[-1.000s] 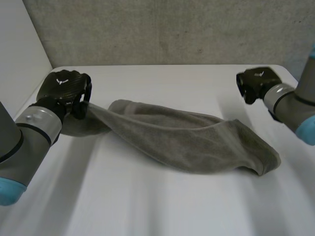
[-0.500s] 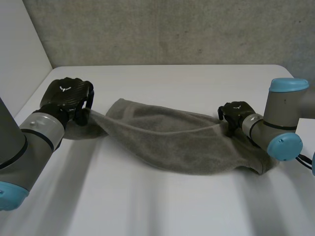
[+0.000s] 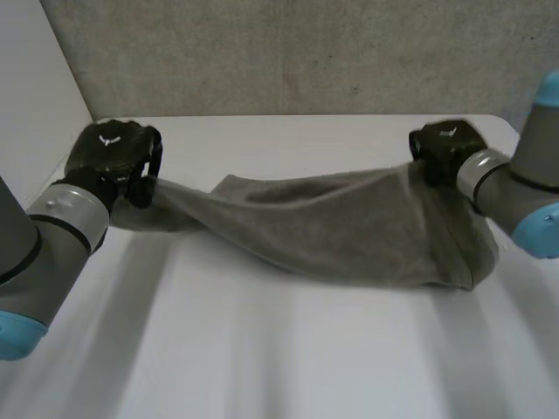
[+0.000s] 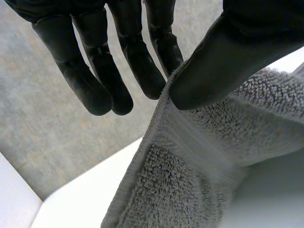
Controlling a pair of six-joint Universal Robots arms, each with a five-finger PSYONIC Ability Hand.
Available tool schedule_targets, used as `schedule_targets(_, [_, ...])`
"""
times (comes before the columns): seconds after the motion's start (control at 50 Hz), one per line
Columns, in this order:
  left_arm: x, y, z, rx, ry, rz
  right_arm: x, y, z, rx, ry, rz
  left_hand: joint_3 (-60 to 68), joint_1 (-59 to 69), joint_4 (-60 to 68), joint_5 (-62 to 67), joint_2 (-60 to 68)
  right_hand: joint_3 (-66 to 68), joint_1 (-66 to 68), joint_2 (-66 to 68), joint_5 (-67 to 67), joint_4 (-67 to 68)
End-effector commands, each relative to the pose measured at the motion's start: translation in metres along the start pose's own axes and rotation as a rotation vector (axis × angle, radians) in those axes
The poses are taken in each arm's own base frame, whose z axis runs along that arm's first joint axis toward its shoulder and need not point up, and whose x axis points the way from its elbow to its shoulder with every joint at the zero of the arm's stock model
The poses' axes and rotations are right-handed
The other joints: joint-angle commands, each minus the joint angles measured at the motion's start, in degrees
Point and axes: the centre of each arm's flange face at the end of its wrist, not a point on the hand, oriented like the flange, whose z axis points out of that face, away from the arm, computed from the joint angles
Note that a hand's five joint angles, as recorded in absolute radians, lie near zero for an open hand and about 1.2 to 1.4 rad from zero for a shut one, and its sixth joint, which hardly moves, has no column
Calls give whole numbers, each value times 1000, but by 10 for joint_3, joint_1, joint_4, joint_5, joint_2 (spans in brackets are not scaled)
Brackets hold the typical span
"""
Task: Fold the towel.
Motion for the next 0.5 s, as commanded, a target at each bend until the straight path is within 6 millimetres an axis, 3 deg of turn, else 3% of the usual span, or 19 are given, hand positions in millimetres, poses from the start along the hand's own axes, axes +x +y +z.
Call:
schedule_targets(0.02, [-8,-29,-10,87,-24,1,16,-52,-46,88,48,-34,-88,-25,-72,-146,-69,30,53,67,50,31])
schedule_targets(0.18, [-13,-57,-30,176,-44,2,19,-77,-89,53,37,-133,-88,-25,-72,-146,-69,30,53,67,50,31])
schedule_targets(0.3, [-14,-64,-38,198,-47,1,16,-79,-103,12,9,-165,-88,-25,-72,-146,-69,30,53,67,50,31])
schedule_targets(0.42, [-12,-51,-35,159,-40,2,11,-70,-105,-58,-35,-183,-88,-25,-72,-146,-69,30,53,67,50,31])
schedule_targets(0.5, [-7,-25,-17,80,-21,4,3,-48,-84,-130,-76,-221,-88,-25,-72,-146,-69,30,53,67,50,31])
